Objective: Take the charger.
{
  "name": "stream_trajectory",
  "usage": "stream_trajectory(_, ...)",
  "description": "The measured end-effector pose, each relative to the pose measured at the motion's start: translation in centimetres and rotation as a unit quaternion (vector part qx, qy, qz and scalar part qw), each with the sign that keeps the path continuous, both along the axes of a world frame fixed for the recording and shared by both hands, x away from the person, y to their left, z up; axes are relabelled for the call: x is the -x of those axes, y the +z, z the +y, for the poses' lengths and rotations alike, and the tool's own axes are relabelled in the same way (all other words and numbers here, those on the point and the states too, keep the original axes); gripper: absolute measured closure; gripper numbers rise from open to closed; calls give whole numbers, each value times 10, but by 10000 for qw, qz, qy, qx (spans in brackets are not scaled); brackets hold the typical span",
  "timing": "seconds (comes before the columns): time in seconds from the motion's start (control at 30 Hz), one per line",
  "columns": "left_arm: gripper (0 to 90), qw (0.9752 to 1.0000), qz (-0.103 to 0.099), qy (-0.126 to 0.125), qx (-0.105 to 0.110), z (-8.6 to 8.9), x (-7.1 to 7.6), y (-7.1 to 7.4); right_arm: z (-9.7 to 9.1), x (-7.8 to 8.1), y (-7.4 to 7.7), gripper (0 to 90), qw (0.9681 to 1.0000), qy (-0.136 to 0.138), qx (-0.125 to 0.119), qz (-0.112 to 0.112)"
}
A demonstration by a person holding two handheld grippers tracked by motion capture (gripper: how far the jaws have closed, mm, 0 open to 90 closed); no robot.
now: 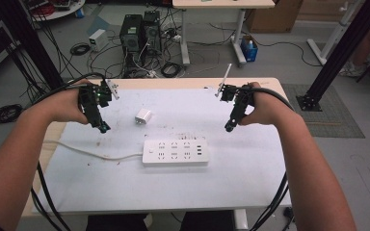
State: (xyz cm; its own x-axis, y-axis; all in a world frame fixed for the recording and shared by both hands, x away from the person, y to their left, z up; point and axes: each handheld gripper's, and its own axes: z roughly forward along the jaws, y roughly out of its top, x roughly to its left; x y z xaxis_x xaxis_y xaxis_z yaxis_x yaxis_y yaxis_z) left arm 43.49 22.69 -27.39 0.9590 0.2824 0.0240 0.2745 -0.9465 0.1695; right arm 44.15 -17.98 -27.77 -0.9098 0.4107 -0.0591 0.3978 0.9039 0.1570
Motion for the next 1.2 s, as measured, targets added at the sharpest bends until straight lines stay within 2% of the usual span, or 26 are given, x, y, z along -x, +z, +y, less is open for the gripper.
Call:
stream_trajectory(0.13, 19, 10000, -5, 32, -14, -1, -1, 0, 0, 0, 0, 11, 10000, -30, 28, -13)
stream_trajectory(0.23, 19, 9999, -35, 147, 18, -3, -1, -1, -1, 2, 0, 12, 10000, -25, 36, -14)
stream_trajectory(0.27, 19, 9996, 15, 276, 64, -3, -2, -1, -1, 2, 0, 12, 10000, -4, 6, -26)
stream_trajectory(0.3, 19, 9996, 15, 276, 64, -3, -2, -1, -1, 3, 0, 12, 10000, 9, 19, -18)
stream_trajectory(0.33, 19, 9986, 25, 522, 92, -4, -4, -2, -2, 3, 0, 12, 10000, 38, 36, -49)
stream_trajectory(0.37, 19, 9986, 25, 522, 92, -4, -4, -2, -2, 3, 0, 12, 10000, 38, 36, -49)
stream_trajectory(0.4, 19, 9966, 41, 807, 142, -5, -5, -3, -2, 4, 0, 12, 10000, 9, 39, -82)
stream_trajectory(0.43, 19, 9963, 33, 847, 158, -5, -6, -3, -2, 5, 0, 12, 9999, 1, 5, -110)
stream_trajectory(0.5, 19, 9936, -17, 1106, 250, -8, -7, -5, -2, 6, -1, 11, 9999, 23, -15, -120)
stream_trajectory(0.57, 19, 9897, -48, 1386, 364, -11, -10, -9, -2, 7, -1, 12, 9999, -6, 10, -123)
stream_trajectory(0.7, 19, 9853, -76, 1647, 442, -17, -14, -21, -2, 7, -2, 12, 9999, 10, -47, -162)
stream_trajectory(0.8, 19, 9851, -145, 1674, 357, -21, -16, -34, -2, 8, -3, 12, 9998, 2, -25, -176)
stream_trajectory(0.87, 19, 9827, -79, 1820, 330, -22, -19, -44, -2, 9, -4, 12, 9998, 20, -40, -173)
stream_trajectory(0.93, 19, 9796, -93, 1966, 398, -23, -22, -51, -2, 10, -4, 12, 9998, 52, -1, -185)
stream_trajectory(1.03, 19, 9728, -218, 2228, 591, -24, -27, -61, -2, 10, -5, 12, 9998, 45, -30, -186)
stream_trajectory(1.07, 19, 9728, -218, 2228, 591, -24, -27, -61, -2, 10, -5, 12, 9998, 45, -30, -186)
stream_trajectory(1.1, 19, 9665, -308, 2444, 719, -25, -31, -68, -2, 10, -4, 12, 9998, 21, -28, -191)
stream_trajectory(1.13, 19, 9636, -335, 2535, 781, -25, -33, -71, -3, 9, -5, 12, 9998, 37, -42, -211)
stream_trajectory(1.17, 19, 9636, -335, 2535, 781, -25, -33, -71, -3, 9, -5, 12, 9998, 37, -42, -211)
stream_trajectory(1.2, 19, 9584, -389, 2689, 875, -26, -36, -76, -3, 9, -6, 12, 9998, 14, -43, -200)
